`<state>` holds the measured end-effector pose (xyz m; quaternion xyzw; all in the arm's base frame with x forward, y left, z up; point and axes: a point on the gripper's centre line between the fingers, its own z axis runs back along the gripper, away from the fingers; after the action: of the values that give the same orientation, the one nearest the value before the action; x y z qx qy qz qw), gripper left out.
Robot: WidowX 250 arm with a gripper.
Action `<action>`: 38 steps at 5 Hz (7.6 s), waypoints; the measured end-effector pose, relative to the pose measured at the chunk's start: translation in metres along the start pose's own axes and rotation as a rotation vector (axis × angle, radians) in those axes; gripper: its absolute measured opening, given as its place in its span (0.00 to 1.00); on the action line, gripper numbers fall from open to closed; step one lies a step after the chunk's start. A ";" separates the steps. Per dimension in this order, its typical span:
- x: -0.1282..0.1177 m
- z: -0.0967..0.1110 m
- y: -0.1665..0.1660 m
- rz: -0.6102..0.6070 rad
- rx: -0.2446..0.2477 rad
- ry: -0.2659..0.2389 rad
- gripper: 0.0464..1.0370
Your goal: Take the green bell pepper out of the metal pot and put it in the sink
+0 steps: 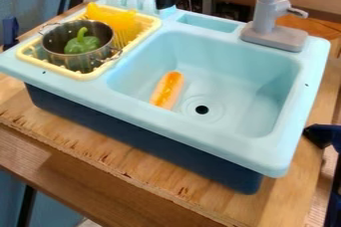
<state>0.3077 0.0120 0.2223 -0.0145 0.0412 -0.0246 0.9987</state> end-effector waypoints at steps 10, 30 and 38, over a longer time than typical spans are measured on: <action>-0.014 -0.036 0.122 -0.026 0.082 -0.011 0.96; 0.070 -0.033 0.037 -0.171 0.033 0.105 0.04; 0.102 -0.081 0.028 -0.077 0.034 0.204 0.56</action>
<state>0.4038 0.0323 0.1328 0.0037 0.1416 -0.0652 0.9878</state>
